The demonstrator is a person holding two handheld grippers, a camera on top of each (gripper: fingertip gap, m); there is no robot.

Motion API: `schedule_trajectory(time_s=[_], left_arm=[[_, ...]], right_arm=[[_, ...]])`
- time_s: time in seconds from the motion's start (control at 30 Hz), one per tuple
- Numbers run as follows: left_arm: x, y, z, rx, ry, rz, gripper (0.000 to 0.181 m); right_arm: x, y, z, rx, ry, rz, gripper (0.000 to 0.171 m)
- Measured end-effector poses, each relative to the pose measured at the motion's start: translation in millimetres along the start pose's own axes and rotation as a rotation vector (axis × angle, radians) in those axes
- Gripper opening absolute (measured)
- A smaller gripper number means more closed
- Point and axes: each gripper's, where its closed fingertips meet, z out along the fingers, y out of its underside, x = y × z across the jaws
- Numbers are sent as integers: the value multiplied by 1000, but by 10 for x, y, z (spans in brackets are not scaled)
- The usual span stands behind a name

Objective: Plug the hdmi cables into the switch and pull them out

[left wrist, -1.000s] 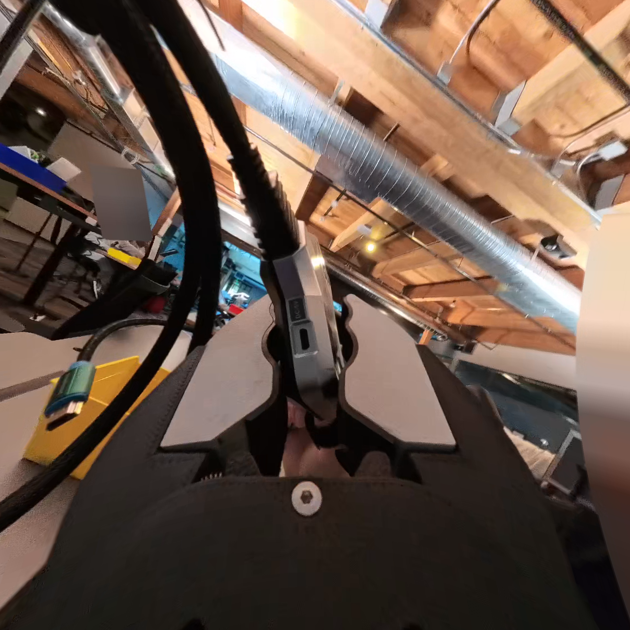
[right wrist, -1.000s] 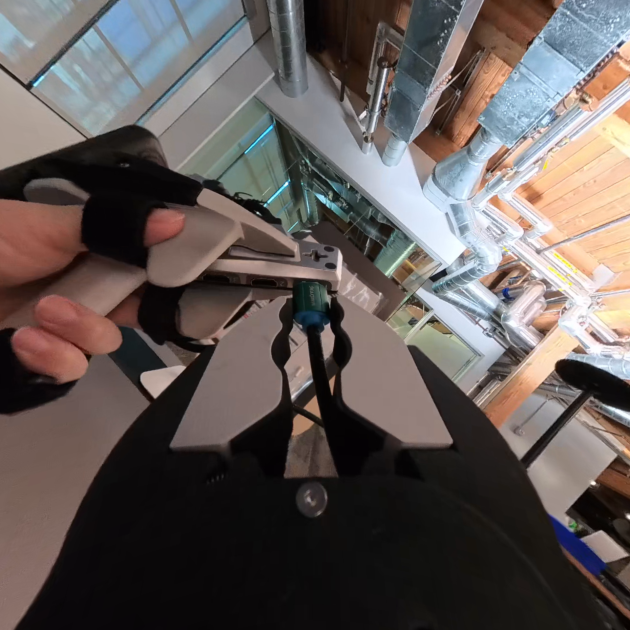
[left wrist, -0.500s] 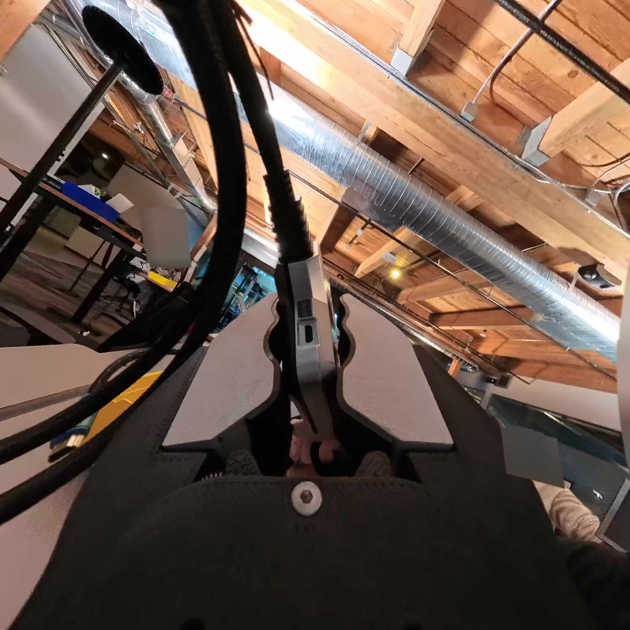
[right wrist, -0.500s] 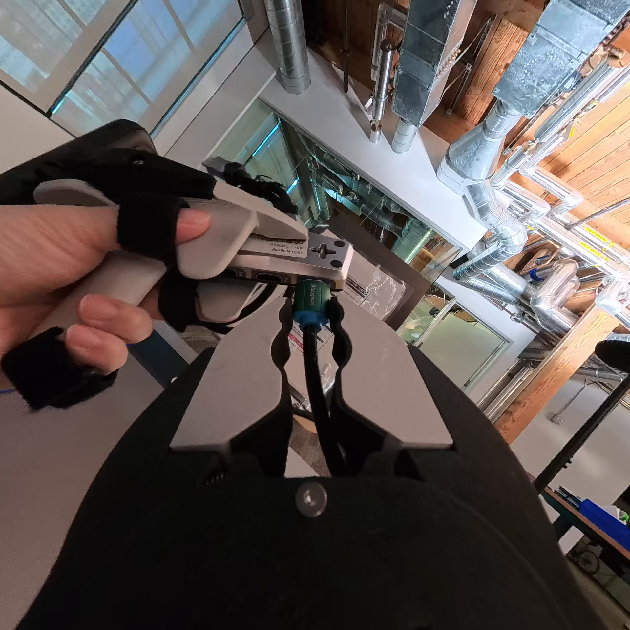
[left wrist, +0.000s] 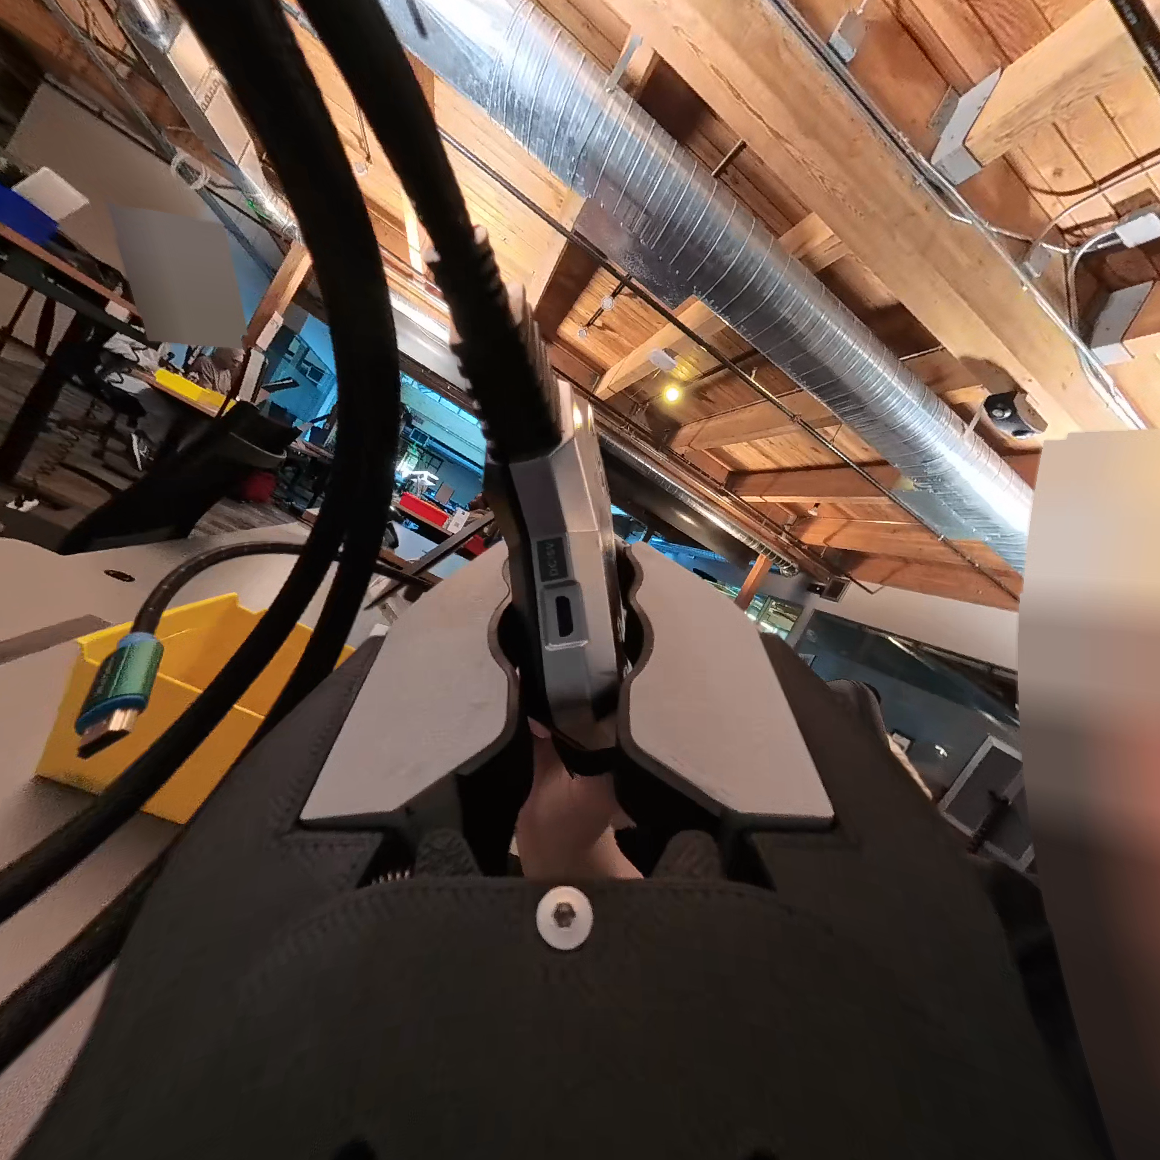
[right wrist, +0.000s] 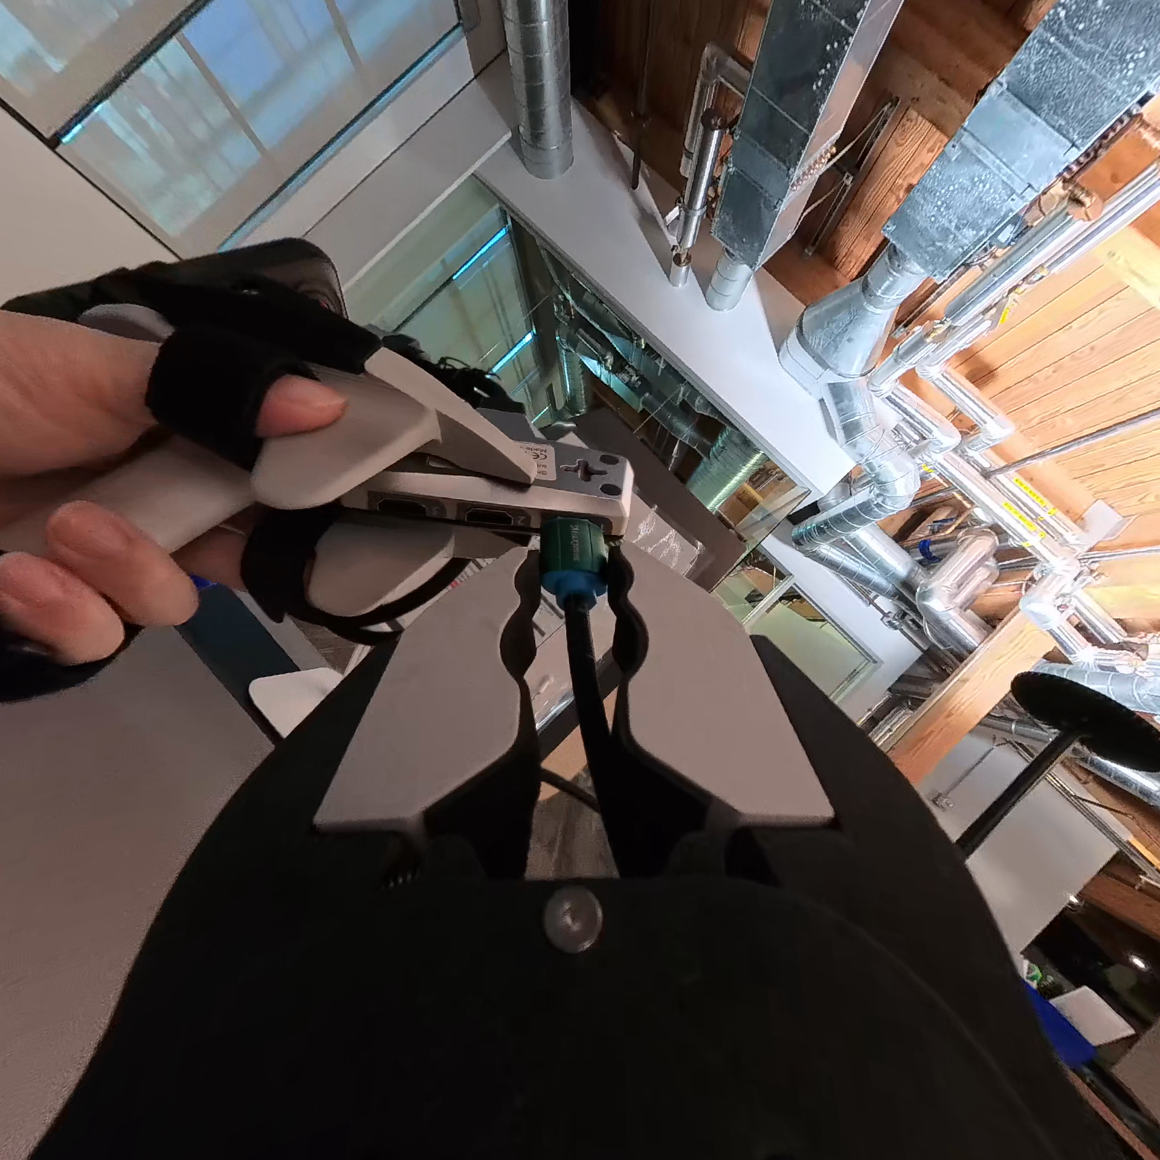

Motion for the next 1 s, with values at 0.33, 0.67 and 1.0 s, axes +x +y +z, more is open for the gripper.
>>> schedule_trajectory(time_s=[0.33,0.67,1.0], left_arm=[[-4,-51,-23,54,27,-84,22],[26,-54,-54,71,46,-18,21],[85,-102,-38,187,48,-61,20]], right_arm=[[89,3,-19,-1,33,-6,21],[50,-29,-23,13,28,-86,21],[77,-66,-36,20,85,17,21]])
